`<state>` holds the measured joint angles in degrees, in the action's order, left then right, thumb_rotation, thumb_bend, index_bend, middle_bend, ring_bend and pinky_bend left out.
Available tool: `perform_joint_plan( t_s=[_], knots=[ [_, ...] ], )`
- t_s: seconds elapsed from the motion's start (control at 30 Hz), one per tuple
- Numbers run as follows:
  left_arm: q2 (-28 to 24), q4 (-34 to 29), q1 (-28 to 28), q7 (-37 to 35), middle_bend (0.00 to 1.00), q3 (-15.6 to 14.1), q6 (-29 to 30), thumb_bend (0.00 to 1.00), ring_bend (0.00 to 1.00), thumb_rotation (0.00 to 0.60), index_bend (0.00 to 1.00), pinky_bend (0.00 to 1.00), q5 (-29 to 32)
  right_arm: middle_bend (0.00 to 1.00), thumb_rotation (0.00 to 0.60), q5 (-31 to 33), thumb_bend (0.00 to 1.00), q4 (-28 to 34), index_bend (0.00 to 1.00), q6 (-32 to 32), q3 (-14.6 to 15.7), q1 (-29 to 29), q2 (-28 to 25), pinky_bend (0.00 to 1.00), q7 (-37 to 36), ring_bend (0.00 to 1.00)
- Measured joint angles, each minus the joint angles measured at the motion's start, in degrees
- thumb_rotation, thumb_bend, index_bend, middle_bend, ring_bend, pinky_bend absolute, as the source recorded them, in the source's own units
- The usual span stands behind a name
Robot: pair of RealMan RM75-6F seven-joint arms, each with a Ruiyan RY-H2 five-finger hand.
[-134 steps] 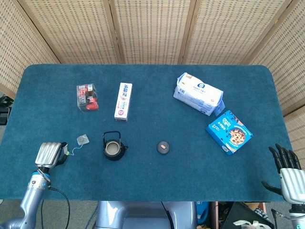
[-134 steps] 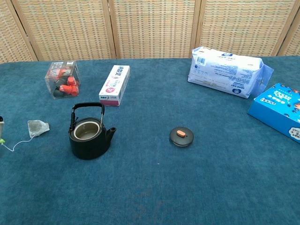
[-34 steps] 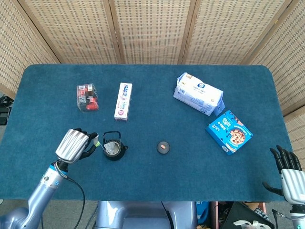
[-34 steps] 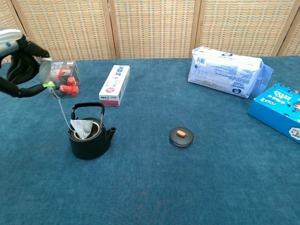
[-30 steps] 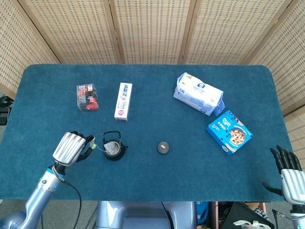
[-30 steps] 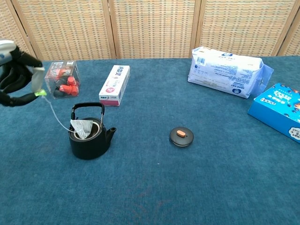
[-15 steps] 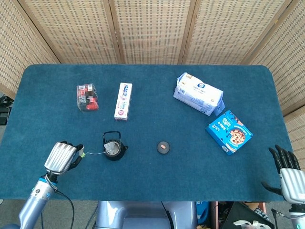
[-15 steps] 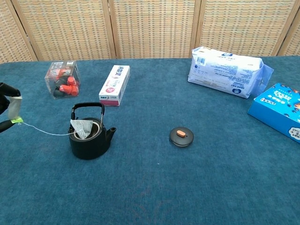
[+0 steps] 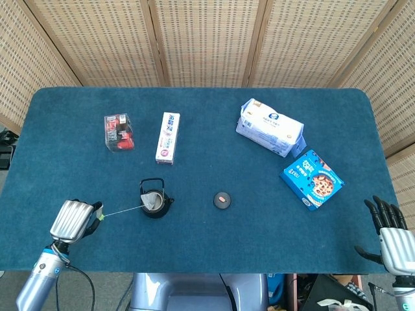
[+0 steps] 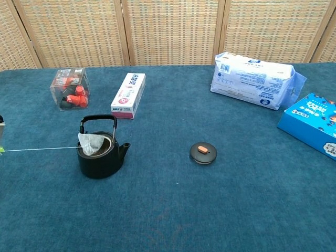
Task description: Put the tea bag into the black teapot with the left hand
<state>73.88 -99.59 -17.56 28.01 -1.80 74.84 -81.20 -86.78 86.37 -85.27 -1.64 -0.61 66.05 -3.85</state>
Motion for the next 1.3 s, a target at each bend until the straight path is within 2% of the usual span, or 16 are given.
perform_joint_plan(
  t_s=[0.17,0.27,0.5,0.67,1.0,1.03,1.1,1.27,1.3],
  knots=[
    [-0.65,-0.6,0.2,0.26,0.82,-0.28,-0.59,0.5,0.73,0.6,0.35,0.66,0.18,0.0,0.6,0.02,0.06,-0.01,0.0,-0.01,0.01,-0.01,0.05,0.0,0.09,0.0],
    [-0.78,-0.83,0.25,0.34,0.82,-0.23,-0.78,0.48,0.73,0.6,0.32,0.66,0.2,0.0,0.6,0.04,0.06,-0.01,0.0,-0.03,0.01,0.0,0.06,0.0,0.15,0.0],
    [-0.63,-0.84,0.33,0.04,0.81,-0.04,-0.97,0.31,0.73,0.6,0.29,0.66,-0.23,0.0,0.6,0.27,0.06,-0.05,0.0,-0.12,-0.01,0.12,-0.01,0.0,0.13,0.0],
    [-0.55,-0.8,0.38,-0.09,0.8,0.06,-0.96,0.27,0.72,0.6,0.29,0.66,-0.47,0.0,0.6,0.33,0.06,-0.09,0.0,-0.1,0.0,0.15,-0.01,0.0,0.11,0.0],
    [-0.38,-0.57,0.44,-0.3,0.8,0.7,-0.25,0.27,0.71,0.6,0.29,0.66,-1.31,0.0,0.6,0.43,0.06,-0.14,0.0,0.12,-0.01,0.06,-0.02,0.0,0.02,0.0],
    [-0.41,-0.55,0.34,-0.31,0.8,0.8,-0.32,0.28,0.71,0.6,0.28,0.66,-1.36,0.0,0.6,0.41,0.06,-0.15,0.0,0.15,0.0,0.04,-0.01,0.0,0.02,0.0],
    [-0.87,-0.88,-0.22,0.06,0.8,0.9,-1.15,0.36,0.71,0.6,0.27,0.66,-1.55,0.0,0.6,0.33,0.06,-0.1,0.0,0.11,-0.01,0.01,-0.04,0.0,0.05,0.0],
    [-3.2,-3.51,-2.2,1.99,0.8,0.8,-5.35,0.76,0.71,0.6,0.18,0.66,-1.21,0.0,0.6,0.24,0.06,0.07,0.0,0.05,0.04,0.02,-0.04,0.0,0.19,0.0],
    [-3.94,-4.45,-2.85,2.71,0.8,0.72,-6.77,0.81,0.71,0.6,0.17,0.66,-0.9,0.0,0.6,0.22,0.06,0.1,0.0,0.01,0.05,0.03,-0.04,0.0,0.21,0.0]
  ],
)
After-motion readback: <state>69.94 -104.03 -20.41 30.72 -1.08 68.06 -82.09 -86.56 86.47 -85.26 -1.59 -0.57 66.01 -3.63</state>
